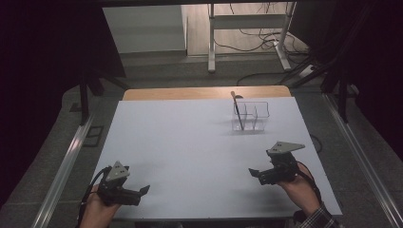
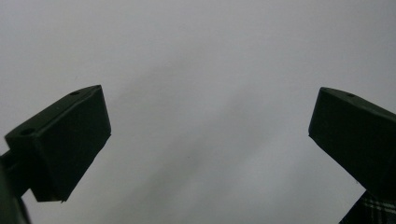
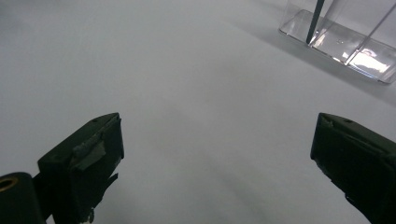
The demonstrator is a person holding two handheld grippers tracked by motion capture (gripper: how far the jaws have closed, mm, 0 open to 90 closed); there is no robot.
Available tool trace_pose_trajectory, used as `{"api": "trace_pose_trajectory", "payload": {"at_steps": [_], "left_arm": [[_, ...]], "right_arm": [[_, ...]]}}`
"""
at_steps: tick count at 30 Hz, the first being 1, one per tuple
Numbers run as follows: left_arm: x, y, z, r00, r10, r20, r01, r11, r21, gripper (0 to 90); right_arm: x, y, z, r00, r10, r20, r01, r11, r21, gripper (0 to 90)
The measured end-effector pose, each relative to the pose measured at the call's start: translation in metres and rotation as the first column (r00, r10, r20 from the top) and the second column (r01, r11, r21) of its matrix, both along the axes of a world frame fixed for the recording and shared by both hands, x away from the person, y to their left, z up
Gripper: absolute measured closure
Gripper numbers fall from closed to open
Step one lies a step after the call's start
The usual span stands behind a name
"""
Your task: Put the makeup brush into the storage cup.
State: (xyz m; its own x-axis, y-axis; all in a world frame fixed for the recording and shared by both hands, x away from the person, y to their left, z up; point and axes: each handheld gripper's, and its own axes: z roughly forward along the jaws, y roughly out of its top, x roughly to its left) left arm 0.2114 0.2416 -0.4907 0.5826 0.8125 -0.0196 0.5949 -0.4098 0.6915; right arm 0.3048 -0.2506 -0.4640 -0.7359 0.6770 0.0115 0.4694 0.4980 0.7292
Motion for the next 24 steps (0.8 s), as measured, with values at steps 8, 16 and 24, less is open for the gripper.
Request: {"api": "trace_pose_trajectory", "payload": {"at_steps": [8, 16, 24], "left_arm": [[0.000, 0.000, 0.000, 1.0000, 0.000, 0.000, 0.000, 1.0000, 0.000, 0.0], [0.000, 0.000, 0.000, 1.0000, -0.003, -0.002, 0.003, 1.0000, 0.003, 0.0], [0.000, 0.000, 0.000, 1.0000, -0.003, -0.002, 0.003, 1.0000, 0.002, 0.0]], "right_arm": [[-0.006, -0.007, -0.001, 0.9999, -0.010, -0.003, 0.010, 0.9999, -0.002, 2.7], [-0.011, -0.016, -0.002, 0.9996, -0.026, -0.009, 0.026, 0.9997, -0.004, 2.6], [-0.017, -0.022, -0.003, 0.9993, -0.034, -0.016, 0.034, 0.9993, -0.015, 2.6]]}}
